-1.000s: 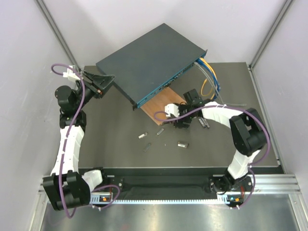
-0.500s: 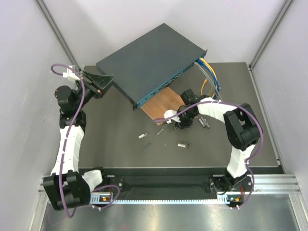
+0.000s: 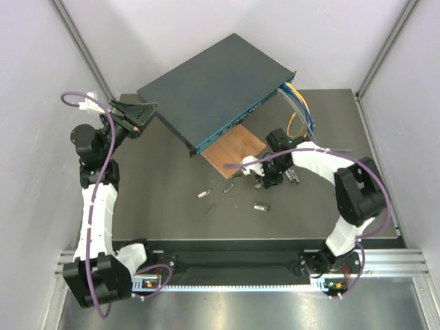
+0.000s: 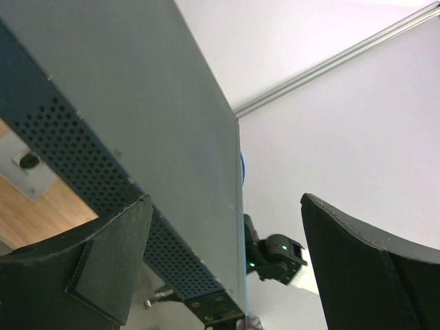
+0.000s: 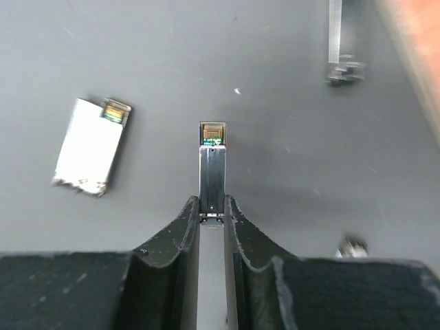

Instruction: Insert the plug into the switch port

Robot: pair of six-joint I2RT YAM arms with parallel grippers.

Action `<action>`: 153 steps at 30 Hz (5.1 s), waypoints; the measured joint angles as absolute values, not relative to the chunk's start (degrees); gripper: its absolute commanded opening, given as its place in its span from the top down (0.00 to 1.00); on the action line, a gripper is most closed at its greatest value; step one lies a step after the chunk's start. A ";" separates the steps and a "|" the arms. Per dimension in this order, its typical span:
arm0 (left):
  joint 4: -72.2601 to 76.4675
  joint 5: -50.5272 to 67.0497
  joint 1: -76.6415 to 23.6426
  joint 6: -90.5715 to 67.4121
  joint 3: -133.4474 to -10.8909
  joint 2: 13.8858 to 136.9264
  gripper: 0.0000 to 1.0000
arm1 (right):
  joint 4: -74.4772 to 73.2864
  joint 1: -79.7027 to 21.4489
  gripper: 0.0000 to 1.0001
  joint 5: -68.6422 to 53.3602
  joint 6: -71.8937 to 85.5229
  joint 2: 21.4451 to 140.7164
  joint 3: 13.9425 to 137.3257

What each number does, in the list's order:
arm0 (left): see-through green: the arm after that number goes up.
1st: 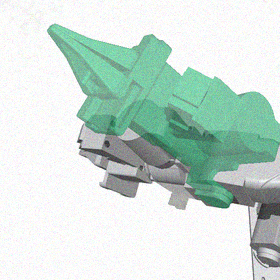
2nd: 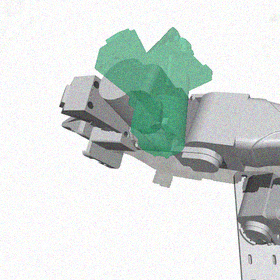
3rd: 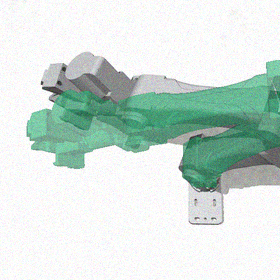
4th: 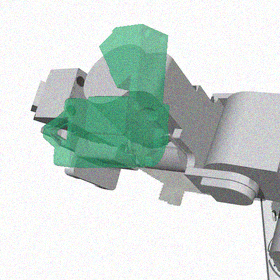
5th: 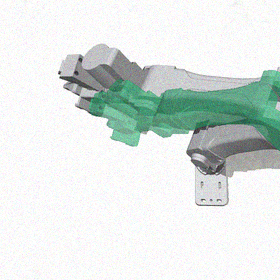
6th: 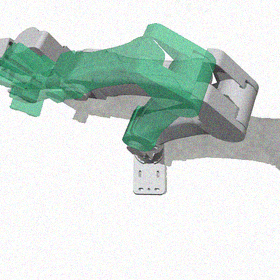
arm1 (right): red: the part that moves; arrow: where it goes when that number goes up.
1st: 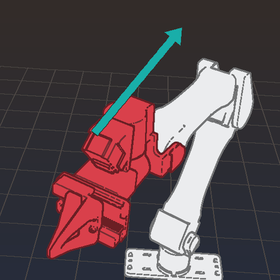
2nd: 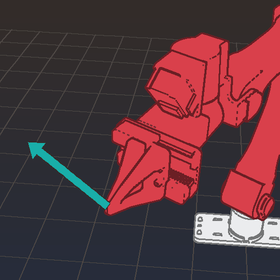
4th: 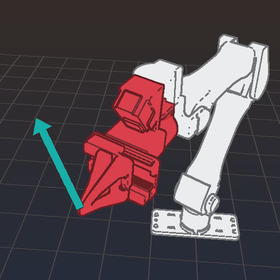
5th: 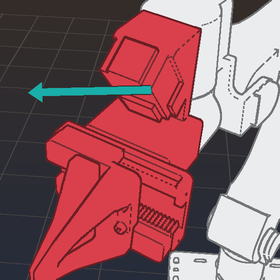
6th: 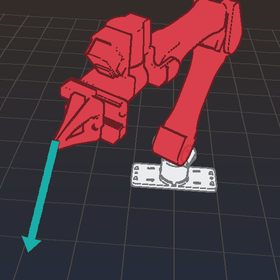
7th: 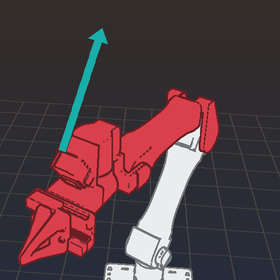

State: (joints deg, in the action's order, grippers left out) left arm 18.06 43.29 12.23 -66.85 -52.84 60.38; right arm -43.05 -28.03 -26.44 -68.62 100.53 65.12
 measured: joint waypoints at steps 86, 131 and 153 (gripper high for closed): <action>-36.23 43.13 -44.05 -15.46 -87.81 85.36 1.00 | -44.07 -23.79 0.16 -38.39 -50.28 49.32 68.25; -17.58 49.84 -23.97 -34.81 -101.75 86.52 0.01 | -36.86 -38.15 1.00 -20.05 -44.56 52.58 59.64; 0.23 47.81 22.28 -65.67 -54.37 60.69 0.01 | -34.15 -17.10 1.00 -22.06 -24.25 76.55 79.53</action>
